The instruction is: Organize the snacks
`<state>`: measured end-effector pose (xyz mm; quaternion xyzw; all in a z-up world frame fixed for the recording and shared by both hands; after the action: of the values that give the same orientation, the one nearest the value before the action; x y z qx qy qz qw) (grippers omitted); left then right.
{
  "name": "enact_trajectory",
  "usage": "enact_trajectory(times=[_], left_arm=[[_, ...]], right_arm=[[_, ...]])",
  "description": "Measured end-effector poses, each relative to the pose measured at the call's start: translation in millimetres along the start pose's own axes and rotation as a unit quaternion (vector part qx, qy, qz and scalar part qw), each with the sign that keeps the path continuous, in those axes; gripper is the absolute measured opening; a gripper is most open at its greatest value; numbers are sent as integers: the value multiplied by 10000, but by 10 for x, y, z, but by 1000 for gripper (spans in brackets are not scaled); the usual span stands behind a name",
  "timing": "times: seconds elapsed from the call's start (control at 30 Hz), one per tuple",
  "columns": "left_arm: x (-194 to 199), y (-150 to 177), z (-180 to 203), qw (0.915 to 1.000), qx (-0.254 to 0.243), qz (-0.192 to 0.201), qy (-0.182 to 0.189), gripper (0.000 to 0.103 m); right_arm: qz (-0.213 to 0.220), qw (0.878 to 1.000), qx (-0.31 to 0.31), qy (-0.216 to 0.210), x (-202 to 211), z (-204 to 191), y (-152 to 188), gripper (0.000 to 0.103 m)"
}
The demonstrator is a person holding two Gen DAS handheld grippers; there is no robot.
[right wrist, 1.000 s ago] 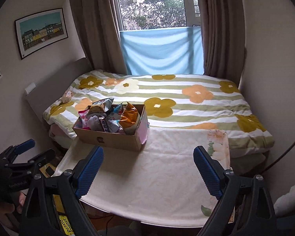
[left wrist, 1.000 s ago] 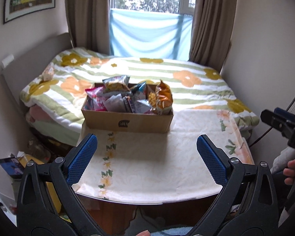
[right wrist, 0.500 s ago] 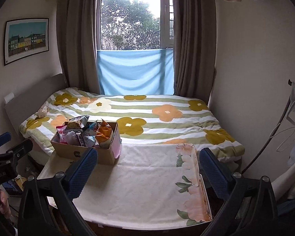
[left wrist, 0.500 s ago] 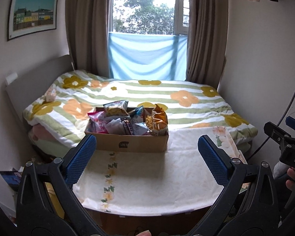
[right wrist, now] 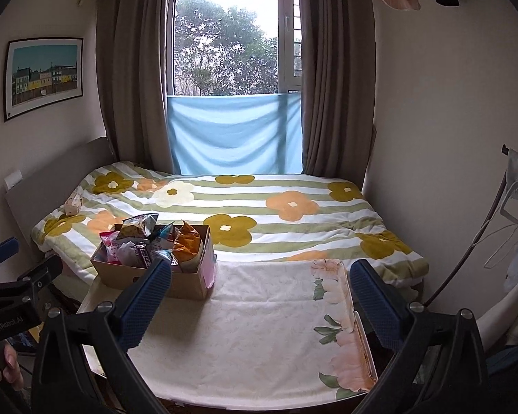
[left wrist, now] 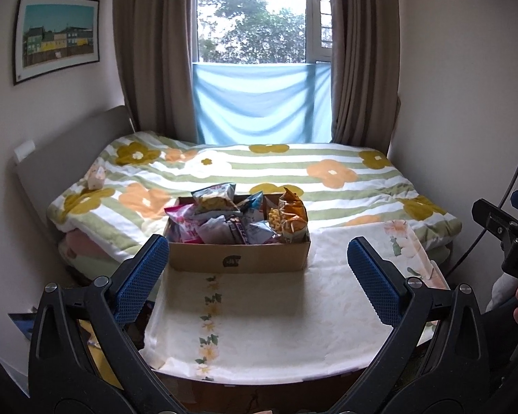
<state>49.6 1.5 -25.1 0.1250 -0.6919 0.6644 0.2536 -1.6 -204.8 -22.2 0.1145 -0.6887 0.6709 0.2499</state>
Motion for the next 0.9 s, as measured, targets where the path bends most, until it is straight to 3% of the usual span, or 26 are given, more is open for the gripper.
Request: enact_trajectory(times=[0.9], left_arm=[[-55, 11, -125, 10000, -12, -4, 64, 103]], right_arm=[[-60, 10000, -10, 28, -32, -74, 4, 103]])
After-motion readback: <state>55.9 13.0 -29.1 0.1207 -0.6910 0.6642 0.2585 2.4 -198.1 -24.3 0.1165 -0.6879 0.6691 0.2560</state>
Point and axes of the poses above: each gripper's, at about its wrist camera, not at the fingertips, and x roughly against the way its jaws point, z to its right, y to its underside, the point moved 7 cm from there along -x, roughly the way its jaws point, and after that the axes turned 2 degrees about y, right-handed, at the moved point
